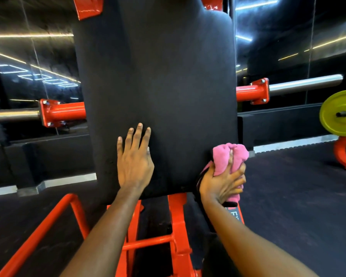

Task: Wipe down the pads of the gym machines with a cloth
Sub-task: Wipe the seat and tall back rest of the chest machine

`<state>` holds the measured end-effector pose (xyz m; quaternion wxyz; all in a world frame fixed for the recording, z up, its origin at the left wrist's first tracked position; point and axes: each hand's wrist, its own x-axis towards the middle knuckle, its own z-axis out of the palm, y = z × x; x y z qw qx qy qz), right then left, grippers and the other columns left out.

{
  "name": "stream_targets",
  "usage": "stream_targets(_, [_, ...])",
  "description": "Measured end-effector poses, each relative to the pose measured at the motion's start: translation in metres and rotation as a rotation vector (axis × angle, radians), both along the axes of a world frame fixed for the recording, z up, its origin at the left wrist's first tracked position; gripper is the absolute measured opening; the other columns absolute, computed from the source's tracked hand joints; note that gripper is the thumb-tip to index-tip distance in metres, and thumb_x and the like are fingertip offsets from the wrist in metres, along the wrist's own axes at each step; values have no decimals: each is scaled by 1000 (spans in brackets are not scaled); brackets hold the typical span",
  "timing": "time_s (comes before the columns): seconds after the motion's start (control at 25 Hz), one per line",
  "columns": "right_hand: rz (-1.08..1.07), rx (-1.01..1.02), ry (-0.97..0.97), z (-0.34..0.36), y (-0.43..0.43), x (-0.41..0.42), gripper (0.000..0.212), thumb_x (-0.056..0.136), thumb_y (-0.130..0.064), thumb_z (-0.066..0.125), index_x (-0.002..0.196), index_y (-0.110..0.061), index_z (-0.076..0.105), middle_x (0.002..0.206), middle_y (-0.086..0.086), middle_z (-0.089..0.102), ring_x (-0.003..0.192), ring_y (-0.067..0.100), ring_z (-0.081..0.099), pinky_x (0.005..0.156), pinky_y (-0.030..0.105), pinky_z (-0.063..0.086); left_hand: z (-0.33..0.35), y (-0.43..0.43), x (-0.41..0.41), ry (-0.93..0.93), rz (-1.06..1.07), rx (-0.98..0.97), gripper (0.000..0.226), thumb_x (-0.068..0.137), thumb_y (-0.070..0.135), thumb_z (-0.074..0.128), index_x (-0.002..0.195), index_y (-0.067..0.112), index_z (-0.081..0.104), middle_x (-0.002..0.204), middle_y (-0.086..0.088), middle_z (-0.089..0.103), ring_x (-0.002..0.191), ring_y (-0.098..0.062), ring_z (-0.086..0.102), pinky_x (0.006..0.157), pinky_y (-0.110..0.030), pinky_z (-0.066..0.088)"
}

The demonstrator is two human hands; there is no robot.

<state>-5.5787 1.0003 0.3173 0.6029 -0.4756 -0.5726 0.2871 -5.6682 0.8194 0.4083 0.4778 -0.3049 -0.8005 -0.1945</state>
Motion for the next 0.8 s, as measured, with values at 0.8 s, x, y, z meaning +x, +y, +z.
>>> stream_targets(0.8, [295,102,-125,-2,-18,52,57,84,-47,56,132,-17,56,127,7,55,116,38,49,100,54,33,17,-8,13,-121,-269,175,44,95,11,49,138,21,56,148,2,51,137,-19,43,121,-51,21])
